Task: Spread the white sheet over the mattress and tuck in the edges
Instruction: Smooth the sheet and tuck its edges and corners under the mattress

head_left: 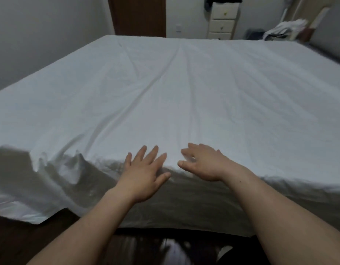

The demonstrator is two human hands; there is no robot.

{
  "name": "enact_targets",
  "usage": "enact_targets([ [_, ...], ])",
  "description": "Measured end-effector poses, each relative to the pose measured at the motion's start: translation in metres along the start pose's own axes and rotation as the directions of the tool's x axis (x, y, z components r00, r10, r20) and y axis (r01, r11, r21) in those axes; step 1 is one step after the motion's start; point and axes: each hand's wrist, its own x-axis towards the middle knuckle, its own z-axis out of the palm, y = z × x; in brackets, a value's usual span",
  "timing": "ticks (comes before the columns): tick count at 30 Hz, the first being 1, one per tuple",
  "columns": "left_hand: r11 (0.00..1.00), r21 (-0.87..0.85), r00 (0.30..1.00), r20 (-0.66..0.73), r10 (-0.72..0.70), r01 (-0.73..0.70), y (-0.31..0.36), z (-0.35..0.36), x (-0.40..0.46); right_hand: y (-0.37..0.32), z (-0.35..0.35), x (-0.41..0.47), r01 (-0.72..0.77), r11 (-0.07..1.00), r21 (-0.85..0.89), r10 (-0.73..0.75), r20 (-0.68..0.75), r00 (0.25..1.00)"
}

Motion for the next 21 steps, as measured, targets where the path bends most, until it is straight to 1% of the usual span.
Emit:
enact_targets([
  [1,0.997,0.072,0.999,-0.031,-0.008,0.011,0.004,-0.005,0.0,0.01,-0.009,-0.006,-0.01,0.996,0.092,0.015,-0.058,0.998],
  [2,0.994,0.097,0.995,-0.093,-0.04,0.049,0.007,-0.016,0.001,0.021,-0.018,-0.009,-0.04,0.986,0.162,0.063,-0.138,0.988],
  [3,0.993,0.065,0.989,-0.123,-0.087,0.095,0.012,-0.029,0.005,0.035,-0.024,-0.011,-0.089,0.981,0.175,0.128,-0.23,0.965],
  [4,0.994,0.003,0.987,-0.118,-0.111,0.112,0.019,-0.039,0.011,0.05,-0.028,-0.01,-0.165,0.976,0.145,0.203,-0.306,0.93],
  [5,0.996,-0.049,0.993,-0.091,-0.082,0.078,0.036,-0.047,0.022,0.074,-0.032,-0.014,-0.27,0.954,0.13,0.299,-0.34,0.892],
  [6,0.995,-0.093,0.997,-0.07,-0.037,0.031,0.052,-0.053,0.03,0.093,-0.032,-0.017,-0.367,0.921,0.132,0.39,-0.307,0.868],
  [7,0.991,-0.13,0.998,-0.06,0.021,-0.028,0.068,-0.056,0.038,0.11,-0.029,-0.02,-0.443,0.887,0.132,0.462,-0.237,0.855],
  [8,0.982,-0.162,0.995,-0.059,0.084,-0.092,0.086,-0.056,0.05,0.125,-0.025,-0.024,-0.49,0.865,0.112,0.502,-0.156,0.851],
  [9,0.974,-0.179,0.99,-0.042,0.133,-0.139,0.102,-0.052,0.059,0.132,-0.019,-0.027,-0.496,0.865,0.075,0.502,-0.085,0.861],
  [10,0.966,-0.173,0.982,-0.03,0.188,-0.19,0.122,-0.049,0.072,0.138,-0.015,-0.034,-0.475,0.879,0.046,0.477,-0.047,0.878],
  [13,0.959,-0.136,0.968,-0.019,0.249,-0.25,0.173,-0.039,0.106,0.14,-0.015,-0.056,-0.277,0.961,-0.001,0.277,0.003,0.961],
  [14,0.958,-0.127,0.966,-0.009,0.259,-0.258,0.189,-0.037,0.113,0.14,-0.02,-0.065,-0.203,0.979,0.017,0.203,0.017,0.979],
  [15,0.954,-0.124,0.961,0.004,0.277,-0.274,0.208,-0.035,0.123,0.148,-0.025,-0.077,-0.16,0.984,0.073,0.16,0.004,0.987],
  [16,0.95,-0.114,0.956,0.011,0.294,-0.29,0.223,-0.033,0.131,0.156,-0.028,-0.086,-0.146,0.975,0.169,0.154,-0.035,0.988],
  [17,0.948,-0.09,0.952,0.013,0.307,-0.305,0.238,-0.033,0.138,0.166,-0.032,-0.092,-0.153,0.949,0.276,0.188,-0.105,0.976],
  [18,0.947,-0.058,0.948,0.011,0.317,-0.316,0.249,-0.034,0.144,0.176,-0.035,-0.098,-0.168,0.917,0.36,0.248,-0.188,0.95],
  [19,0.943,-0.017,0.943,0.003,0.332,-0.331,0.262,-0.033,0.152,0.192,-0.039,-0.103,-0.204,0.89,0.409,0.33,-0.269,0.905],
  [21,0.946,0.05,0.947,0.014,0.321,-0.321,0.27,-0.029,0.164,0.224,-0.045,-0.104,-0.315,0.871,0.376,0.461,-0.405,0.79],
])
